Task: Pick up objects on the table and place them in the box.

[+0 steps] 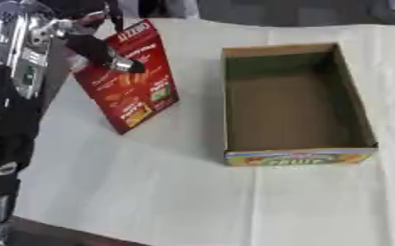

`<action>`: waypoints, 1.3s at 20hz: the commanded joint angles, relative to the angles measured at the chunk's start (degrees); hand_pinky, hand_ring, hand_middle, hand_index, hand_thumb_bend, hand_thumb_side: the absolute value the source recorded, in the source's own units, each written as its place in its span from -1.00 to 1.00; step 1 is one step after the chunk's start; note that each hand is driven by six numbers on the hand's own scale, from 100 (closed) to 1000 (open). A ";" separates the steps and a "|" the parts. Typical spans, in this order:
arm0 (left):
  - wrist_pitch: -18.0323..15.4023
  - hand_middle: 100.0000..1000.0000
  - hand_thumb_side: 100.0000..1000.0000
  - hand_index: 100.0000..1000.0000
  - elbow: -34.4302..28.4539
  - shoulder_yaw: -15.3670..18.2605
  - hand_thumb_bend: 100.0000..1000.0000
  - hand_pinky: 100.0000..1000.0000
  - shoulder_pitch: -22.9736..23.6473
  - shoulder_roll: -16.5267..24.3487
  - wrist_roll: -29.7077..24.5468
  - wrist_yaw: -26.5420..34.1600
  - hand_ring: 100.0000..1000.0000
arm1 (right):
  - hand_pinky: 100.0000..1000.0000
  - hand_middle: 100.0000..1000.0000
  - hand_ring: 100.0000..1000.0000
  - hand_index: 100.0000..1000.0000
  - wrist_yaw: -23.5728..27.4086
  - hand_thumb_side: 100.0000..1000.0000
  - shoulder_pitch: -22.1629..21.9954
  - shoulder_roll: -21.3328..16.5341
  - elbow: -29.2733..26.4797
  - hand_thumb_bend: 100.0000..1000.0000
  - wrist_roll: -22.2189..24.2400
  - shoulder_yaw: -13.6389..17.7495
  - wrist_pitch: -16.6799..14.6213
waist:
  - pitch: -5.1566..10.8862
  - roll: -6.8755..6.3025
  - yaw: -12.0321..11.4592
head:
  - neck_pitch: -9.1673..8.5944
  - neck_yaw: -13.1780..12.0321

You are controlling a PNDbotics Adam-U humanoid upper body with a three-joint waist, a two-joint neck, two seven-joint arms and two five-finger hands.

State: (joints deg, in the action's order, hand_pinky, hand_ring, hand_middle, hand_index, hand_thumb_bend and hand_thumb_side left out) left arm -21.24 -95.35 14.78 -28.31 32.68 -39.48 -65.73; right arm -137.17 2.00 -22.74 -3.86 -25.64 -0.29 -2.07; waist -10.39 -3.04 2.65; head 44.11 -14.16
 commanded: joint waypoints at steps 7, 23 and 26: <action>-0.03 0.36 0.08 0.41 2.35 1.05 0.76 -0.61 -0.67 -3.27 -3.25 -0.14 0.12 | -0.20 0.21 0.06 0.45 0.16 1.00 -0.29 -0.90 -0.27 -1.00 0.00 0.25 -0.57 | 0.56 0.09 -0.23 | 0.01 -0.76; -2.28 0.35 -0.20 0.42 2.29 1.99 0.30 -0.56 1.93 -12.35 -12.48 -0.10 0.10 | -0.20 0.22 0.06 0.45 0.97 1.00 -0.57 -1.13 -0.90 -1.00 0.26 0.29 -1.40 | 0.24 -0.19 -0.93 | 0.01 -1.18; -2.60 0.32 -0.33 0.40 1.77 2.17 0.16 -0.58 2.29 -12.82 -12.49 -1.27 0.08 | -0.20 0.21 0.06 0.45 1.03 1.00 -0.59 -1.22 -1.08 -1.00 0.33 0.31 -1.47 | 0.14 -0.24 -1.03 | 0.01 -1.15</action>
State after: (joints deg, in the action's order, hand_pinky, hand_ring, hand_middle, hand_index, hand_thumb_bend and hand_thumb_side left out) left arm -17.47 -95.10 17.84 -27.74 21.43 -45.23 -65.79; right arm -136.38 1.97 -22.76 -4.82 -25.36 -0.27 -3.33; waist -10.13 -3.65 1.53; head 44.13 -14.71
